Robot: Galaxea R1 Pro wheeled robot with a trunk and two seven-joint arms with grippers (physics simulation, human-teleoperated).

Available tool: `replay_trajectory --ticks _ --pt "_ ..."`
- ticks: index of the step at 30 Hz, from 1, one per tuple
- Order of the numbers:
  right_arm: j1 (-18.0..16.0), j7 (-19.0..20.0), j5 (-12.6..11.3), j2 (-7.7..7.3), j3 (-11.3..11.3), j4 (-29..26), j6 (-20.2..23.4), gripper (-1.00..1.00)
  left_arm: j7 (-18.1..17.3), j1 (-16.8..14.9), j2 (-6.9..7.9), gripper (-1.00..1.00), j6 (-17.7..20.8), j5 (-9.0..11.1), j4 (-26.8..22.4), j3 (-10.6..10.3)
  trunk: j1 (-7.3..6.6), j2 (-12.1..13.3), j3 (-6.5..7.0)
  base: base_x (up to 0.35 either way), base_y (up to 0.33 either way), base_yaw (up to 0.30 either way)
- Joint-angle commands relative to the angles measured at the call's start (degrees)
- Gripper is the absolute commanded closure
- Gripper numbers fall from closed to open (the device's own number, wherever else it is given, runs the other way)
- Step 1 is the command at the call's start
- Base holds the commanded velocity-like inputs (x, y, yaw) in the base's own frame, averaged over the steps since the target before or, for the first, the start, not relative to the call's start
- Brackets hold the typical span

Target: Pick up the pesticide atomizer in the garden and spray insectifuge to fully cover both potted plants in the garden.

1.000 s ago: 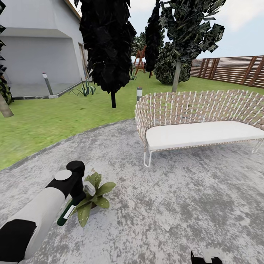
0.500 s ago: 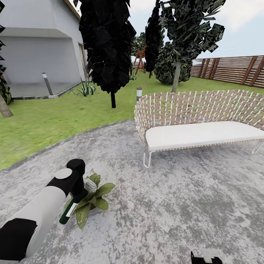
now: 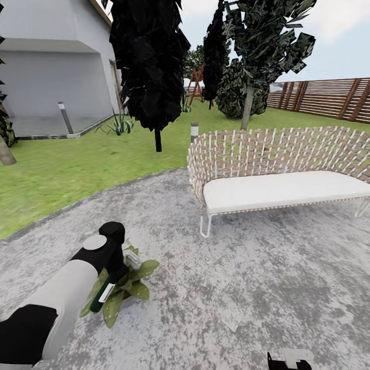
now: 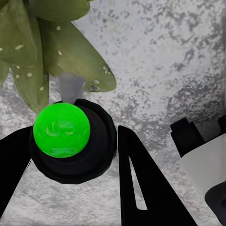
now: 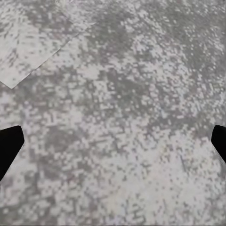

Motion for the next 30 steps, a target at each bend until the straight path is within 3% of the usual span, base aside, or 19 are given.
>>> replay_trajectory --ticks 1,19,30 --pt "0.0 -0.2 0.6 0.01 -0.4 0.1 -0.2 -1.0 -0.6 0.0 0.05 1.0 0.6 -0.4 0.0 -0.2 0.01 0.0 -0.05 0.282 0.0 0.0" --pt "0.0 -0.2 0.6 0.01 -0.4 0.1 -0.2 -1.0 -0.6 0.1 0.15 1.0 0.6 -0.3 0.4 -0.3 0.01 0.0 -0.05 0.133 0.024 0.0" --pt "0.0 -0.3 0.6 0.01 -0.4 0.1 -0.2 -1.0 -0.6 0.6 -0.07 1.0 0.5 0.2 0.5 0.0 0.01 0.0 -0.05 0.009 0.003 0.0"
